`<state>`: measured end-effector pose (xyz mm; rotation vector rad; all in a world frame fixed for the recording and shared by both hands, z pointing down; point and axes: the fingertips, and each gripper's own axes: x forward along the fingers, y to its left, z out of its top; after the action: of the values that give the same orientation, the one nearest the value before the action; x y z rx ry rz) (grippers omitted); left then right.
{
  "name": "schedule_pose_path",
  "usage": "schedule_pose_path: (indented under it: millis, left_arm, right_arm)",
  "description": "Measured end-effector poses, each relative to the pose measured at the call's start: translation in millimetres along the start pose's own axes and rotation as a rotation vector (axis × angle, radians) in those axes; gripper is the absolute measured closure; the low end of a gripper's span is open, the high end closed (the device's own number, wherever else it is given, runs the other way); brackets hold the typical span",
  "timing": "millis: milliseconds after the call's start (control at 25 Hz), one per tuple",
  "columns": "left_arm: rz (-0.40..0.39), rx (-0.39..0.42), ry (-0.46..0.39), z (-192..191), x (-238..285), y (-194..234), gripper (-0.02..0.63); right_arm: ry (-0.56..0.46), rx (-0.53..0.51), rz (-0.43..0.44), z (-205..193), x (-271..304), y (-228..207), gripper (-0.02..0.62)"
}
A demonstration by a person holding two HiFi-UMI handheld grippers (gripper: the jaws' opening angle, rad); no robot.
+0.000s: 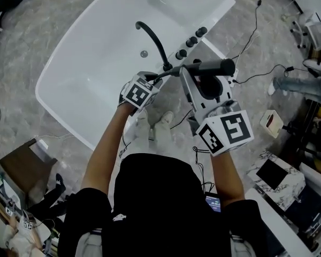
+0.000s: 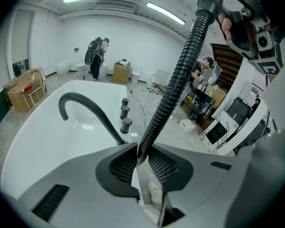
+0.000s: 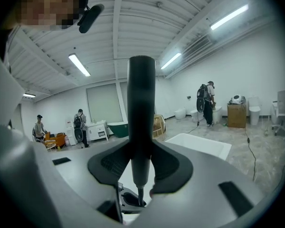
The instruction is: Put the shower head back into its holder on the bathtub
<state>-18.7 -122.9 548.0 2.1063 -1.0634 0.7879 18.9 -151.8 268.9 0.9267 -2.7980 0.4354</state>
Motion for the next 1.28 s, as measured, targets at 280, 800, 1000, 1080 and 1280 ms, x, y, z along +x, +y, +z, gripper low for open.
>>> schedule_pose_path:
  millis: [280, 800, 1000, 1080, 1280]
  left_arm:
    - [-0.027, -0.019, 0.045, -18.1, 18.8, 13.4, 0.515]
    - [-0.059, -0.094, 0.074, -45.8, 43.6, 29.7, 0.523]
    - [-0.045, -0.089, 0.065, -46.8, 42.7, 40.8, 0.549]
    - [-0.04, -0.092, 0.062, -48.8, 42.0, 44.4, 0.561]
    - [-0.039, -0.092, 0.056, -56.4, 38.8, 51.4, 0.583]
  right_arm:
    - [0.029, 0.058, 0.003, -23.2, 15.9, -10.8, 0.453]
    - [0.111, 0.09, -0.002, -72.9, 36.7, -27.5, 0.453]
    - [0.141, 0.104, -0.001, -89.1, 46.1, -29.2, 0.453]
    - [0.152, 0.106, -0.001, -94.4, 49.9, -29.7, 0.453]
    - [0.176, 0.097, 0.003, -108.5, 59.6, -26.9, 0.453]
